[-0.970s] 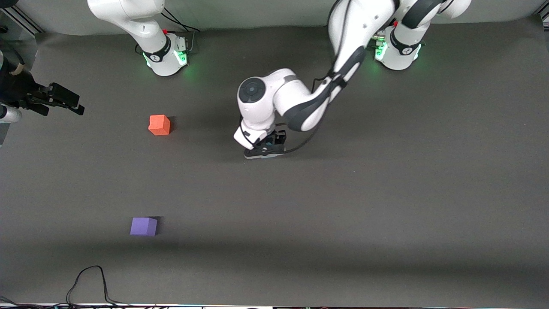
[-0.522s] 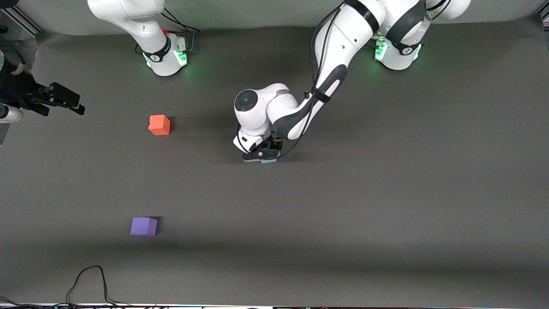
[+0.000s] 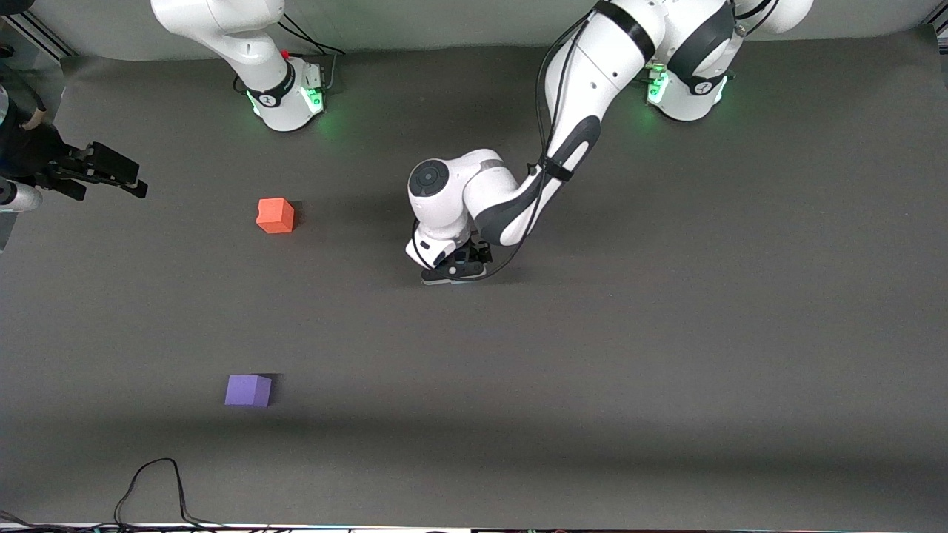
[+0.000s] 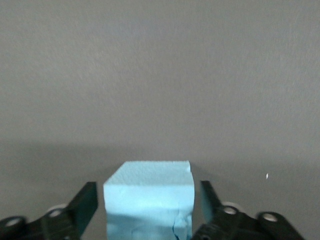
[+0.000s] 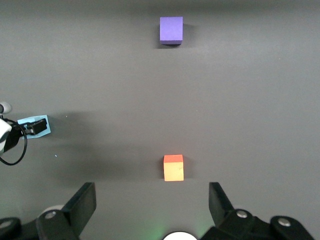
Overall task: Place blue block between orange and purple blocks
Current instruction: 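Set the blue cube down and open the left gripper, then withdraw the left gripper while the right gripper reaches toward the blue cube, then lower the right gripper over the blue cube and grasp it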
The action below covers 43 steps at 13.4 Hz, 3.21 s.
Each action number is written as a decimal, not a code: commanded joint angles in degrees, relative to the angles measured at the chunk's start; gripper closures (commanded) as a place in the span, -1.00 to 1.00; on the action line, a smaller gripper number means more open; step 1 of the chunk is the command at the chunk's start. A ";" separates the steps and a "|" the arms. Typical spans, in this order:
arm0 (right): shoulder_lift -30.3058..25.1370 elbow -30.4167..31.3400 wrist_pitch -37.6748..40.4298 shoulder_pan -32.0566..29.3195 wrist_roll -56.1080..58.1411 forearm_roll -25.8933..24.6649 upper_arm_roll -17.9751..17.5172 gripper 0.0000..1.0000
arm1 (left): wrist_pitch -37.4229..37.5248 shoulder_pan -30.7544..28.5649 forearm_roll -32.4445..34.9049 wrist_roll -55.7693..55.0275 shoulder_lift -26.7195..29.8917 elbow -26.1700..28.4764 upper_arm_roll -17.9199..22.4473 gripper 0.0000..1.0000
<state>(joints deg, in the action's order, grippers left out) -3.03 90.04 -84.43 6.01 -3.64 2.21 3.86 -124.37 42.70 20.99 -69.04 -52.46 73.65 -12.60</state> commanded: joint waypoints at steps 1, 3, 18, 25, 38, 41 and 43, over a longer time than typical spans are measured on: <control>-0.22 0.05 0.41 1.02 0.83 0.78 0.18 -1.00 | 4.55 -1.91 -0.24 -0.40 4.37 -0.96 -0.67 -1.00; -0.04 -0.21 0.41 1.19 0.83 0.78 0.09 -1.00 | 6.15 -4.36 -3.31 1.61 7.27 -1.14 -1.46 -1.00; 21.54 -24.17 -2.05 33.34 -43.79 4.47 0.00 -1.00 | 24.52 -52.53 -20.73 64.96 42.87 24.61 -1.38 -1.00; 24.57 -19.14 -6.87 36.79 -39.44 2.19 0.09 -1.00 | 30.32 -55.36 -20.73 69.48 51.67 24.26 -1.38 -1.00; 28.77 19.91 -55.74 43.47 -36.44 -2.91 0.18 -1.00 | 31.73 -43.05 -20.82 69.48 52.12 20.84 10.66 -1.00; 34.04 19.47 -62.15 43.21 -37.58 -1.95 0.18 -1.00 | 31.82 -43.23 -20.82 69.65 50.27 18.47 10.66 -1.00; 36.86 19.39 -65.85 43.21 -38.01 -0.47 0.18 -1.00 | 31.73 -42.96 -20.73 70.00 50.27 18.55 10.49 -1.00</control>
<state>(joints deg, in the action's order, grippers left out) 30.97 110.28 -146.91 49.07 -41.16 0.62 3.84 -93.21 -1.39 0.84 -0.28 -1.13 94.11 -2.93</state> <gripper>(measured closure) 0.000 0.000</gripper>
